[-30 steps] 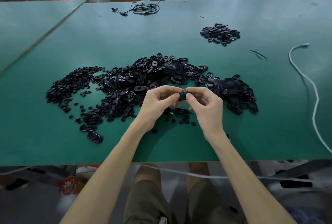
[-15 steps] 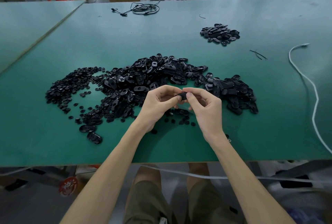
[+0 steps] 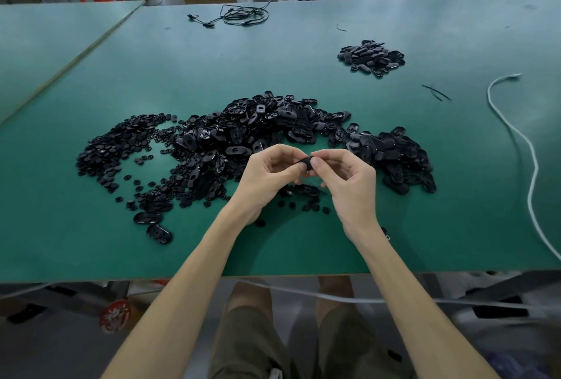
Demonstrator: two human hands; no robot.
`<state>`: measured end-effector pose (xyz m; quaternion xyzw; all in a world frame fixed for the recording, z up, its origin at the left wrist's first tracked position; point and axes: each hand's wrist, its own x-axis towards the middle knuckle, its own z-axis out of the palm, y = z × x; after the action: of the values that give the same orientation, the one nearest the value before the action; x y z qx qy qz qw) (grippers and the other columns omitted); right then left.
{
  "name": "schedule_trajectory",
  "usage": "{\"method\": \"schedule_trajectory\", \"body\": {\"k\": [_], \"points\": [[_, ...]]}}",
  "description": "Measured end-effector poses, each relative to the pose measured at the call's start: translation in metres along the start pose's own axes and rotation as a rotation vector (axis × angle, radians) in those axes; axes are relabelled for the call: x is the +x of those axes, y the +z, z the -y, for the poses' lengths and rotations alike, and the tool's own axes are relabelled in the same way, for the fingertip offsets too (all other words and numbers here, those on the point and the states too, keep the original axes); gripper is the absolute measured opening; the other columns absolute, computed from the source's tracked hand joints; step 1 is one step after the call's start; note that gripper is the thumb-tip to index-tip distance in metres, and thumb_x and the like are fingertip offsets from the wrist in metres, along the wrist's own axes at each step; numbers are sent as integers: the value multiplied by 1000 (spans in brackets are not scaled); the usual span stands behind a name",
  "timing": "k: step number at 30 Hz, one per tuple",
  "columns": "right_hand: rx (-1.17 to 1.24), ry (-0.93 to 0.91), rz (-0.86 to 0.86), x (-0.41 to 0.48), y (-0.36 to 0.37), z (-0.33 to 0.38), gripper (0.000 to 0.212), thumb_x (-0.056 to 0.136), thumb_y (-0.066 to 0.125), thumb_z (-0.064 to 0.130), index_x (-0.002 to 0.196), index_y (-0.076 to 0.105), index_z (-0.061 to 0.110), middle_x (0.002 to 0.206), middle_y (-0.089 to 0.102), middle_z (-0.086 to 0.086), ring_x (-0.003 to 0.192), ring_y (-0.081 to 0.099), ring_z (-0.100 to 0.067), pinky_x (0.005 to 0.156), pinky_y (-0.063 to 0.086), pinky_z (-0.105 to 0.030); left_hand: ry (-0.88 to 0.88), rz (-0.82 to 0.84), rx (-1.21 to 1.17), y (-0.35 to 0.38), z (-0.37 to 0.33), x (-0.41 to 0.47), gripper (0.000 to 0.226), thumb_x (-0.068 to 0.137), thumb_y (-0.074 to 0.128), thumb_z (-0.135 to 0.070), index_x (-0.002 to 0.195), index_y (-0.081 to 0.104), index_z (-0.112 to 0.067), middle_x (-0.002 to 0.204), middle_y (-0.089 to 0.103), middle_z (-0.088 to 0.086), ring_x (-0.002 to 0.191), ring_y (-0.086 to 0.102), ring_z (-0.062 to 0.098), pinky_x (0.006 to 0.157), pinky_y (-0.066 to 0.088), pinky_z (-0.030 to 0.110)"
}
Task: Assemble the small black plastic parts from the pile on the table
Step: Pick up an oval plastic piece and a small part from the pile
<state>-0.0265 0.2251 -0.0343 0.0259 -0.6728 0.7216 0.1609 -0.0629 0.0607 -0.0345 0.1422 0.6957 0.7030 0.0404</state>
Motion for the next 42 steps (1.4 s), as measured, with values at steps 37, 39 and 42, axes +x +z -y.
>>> {"method": "schedule_trajectory", "body": {"k": [37, 39, 42], "points": [[-146, -6, 52, -1, 1, -3, 20, 97, 66, -1, 98, 77, 16, 95, 76, -2, 75, 71, -5, 72, 54, -19, 11, -40, 42, 0, 4, 0, 15, 93, 72, 4, 108, 73, 3, 101, 78, 15, 86, 74, 20, 83, 59, 28], [-161, -14, 34, -1, 1, -3, 23, 97, 66, 1, 99, 77, 21, 99, 75, -2, 78, 71, -6, 74, 54, -22, 8, -38, 23, 0, 3, 0, 16, 94, 72, 2, 110, 73, 2, 103, 78, 14, 89, 75, 21, 85, 60, 29], [-194, -28, -17, 0, 1, -3, 23, 98, 65, 5, 102, 77, 25, 103, 76, 0, 90, 72, -14, 80, 58, -39, 6, -68, -5, 0, 3, 1, 20, 97, 71, -7, 117, 74, -4, 110, 78, 9, 102, 75, 22, 92, 58, 29]]}}
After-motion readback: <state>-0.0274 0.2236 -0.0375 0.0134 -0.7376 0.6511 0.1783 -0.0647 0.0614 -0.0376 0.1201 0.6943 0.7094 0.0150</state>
